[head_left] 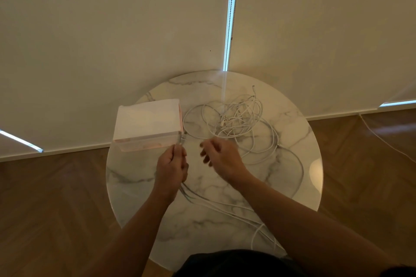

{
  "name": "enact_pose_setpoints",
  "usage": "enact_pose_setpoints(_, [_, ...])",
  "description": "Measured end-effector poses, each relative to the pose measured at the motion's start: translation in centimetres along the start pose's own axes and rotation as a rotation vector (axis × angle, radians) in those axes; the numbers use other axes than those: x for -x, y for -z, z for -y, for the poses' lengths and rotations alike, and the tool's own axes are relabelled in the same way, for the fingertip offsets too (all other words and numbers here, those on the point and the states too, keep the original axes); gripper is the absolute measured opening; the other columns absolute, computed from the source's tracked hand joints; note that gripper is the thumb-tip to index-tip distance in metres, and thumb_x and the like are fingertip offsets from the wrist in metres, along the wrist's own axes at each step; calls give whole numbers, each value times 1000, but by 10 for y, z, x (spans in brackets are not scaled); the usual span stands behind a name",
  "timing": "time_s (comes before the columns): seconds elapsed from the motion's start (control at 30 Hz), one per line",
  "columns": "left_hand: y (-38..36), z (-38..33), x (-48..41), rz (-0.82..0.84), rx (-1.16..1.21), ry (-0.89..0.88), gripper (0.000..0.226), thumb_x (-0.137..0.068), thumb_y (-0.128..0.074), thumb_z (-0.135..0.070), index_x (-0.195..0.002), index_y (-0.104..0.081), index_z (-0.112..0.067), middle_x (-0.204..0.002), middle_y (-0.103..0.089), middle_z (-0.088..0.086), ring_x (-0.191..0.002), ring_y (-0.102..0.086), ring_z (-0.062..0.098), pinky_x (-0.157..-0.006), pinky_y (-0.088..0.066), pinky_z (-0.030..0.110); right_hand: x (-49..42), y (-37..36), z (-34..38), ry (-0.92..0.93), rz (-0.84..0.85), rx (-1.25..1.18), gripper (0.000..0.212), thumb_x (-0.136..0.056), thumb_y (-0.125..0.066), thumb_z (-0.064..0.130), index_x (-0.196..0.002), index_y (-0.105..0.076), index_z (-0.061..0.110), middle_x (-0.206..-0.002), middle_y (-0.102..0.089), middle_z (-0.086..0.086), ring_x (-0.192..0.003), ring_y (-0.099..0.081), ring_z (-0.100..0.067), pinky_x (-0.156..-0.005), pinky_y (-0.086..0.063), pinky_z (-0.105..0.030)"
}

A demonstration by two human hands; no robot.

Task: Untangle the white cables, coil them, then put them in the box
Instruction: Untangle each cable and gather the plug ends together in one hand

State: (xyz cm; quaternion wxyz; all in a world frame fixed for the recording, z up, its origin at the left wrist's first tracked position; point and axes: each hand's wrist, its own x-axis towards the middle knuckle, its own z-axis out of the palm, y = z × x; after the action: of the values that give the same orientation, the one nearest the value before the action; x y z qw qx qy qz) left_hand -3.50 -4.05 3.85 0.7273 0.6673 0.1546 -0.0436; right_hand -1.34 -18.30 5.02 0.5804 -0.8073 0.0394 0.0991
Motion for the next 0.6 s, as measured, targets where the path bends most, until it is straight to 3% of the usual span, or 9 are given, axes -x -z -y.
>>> enact_pose_setpoints(0.1, [5,-3,-9,-77,99,-13,35,-107,-31,-21,-75,-43,-13,-53,-29,-5,-39,-20,7,-37,-18,17,30,-11,-32,-18,285,299,21,-90,-60,29,-87,-73,12,-80,-73,-2,-69,-66,-12,-74,-56,-37])
enact_pose_setpoints(0.17, [6,-5,-13,-99,125,-8,36,-107,-30,-20,-75,-43,-14,-54,-28,-4,-39,-20,7,-38,-18,18,42,-19,-37,-29,419,333,21,-92,-60,32,-90,-72,14,-79,-72,-1,-65,-65,-11,-68,-56,-31])
enact_pose_setpoints(0.3, [8,-2,-15,-114,71,15,35,-107,-30,-24,-77,-43,-15,-55,-30,-2,-38,-20,10,-39,-17,17,37,-21,-33,37,402,357,22,-94,-58,27,-89,-74,14,-85,-71,-3,-71,-60,-10,-68,-46,-20])
enact_pose_setpoints(0.37, [13,1,-17,-139,22,27,35,-107,-31,-25,-77,-45,-15,-55,-31,-1,-38,-21,10,-39,-18,18,32,-14,-34,54,418,358,24,-95,-58,28,-85,-75,15,-75,-68,-5,-62,-52,-9,-60,-38,-17])
enact_pose_setpoints(0.47, [27,6,-25,-248,-45,37,35,-106,-33,-25,-77,-47,-14,-56,-33,0,-35,-26,9,-35,-23,18,28,1,-40,49,482,352,28,-96,-55,30,-75,-72,23,-66,-60,-3,-54,-46,-9,-57,-38,-22])
enact_pose_setpoints(0.6, [60,11,-43,-385,-65,36,34,-104,-34,-23,-73,-48,-17,-60,-34,4,-32,-29,7,-35,-25,16,29,28,-49,-2,529,291,31,-97,-56,26,-68,-67,21,-51,-50,7,-43,-40,-4,-50,-34,-16])
